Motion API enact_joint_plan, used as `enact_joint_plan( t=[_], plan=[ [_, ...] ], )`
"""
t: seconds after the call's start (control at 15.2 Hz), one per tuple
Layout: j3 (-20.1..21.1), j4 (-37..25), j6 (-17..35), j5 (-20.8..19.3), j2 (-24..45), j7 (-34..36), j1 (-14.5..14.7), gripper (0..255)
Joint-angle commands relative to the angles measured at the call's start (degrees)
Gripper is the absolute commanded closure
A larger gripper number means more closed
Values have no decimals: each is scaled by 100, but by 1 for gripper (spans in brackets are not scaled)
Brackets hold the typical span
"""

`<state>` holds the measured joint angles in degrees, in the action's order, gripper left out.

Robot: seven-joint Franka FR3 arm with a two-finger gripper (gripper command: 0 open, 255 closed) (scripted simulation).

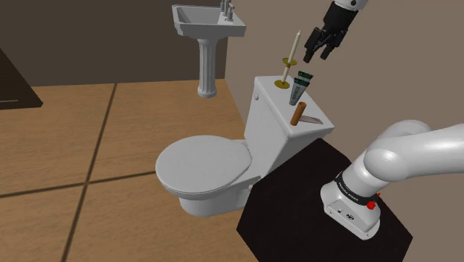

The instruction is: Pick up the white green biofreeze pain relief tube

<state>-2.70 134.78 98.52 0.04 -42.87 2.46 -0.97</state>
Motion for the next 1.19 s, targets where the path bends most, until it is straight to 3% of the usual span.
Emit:
enact_joint_plan(
  t=[0.0,0.53,1.12],
  plan=[
    [0,0,0,0,0,0,0,0],
    [-639,124,1088,-435,1076,-973,-124,0],
    [-1298,-331,2213,-592,2732,-2060,-195,0]
  ],
)
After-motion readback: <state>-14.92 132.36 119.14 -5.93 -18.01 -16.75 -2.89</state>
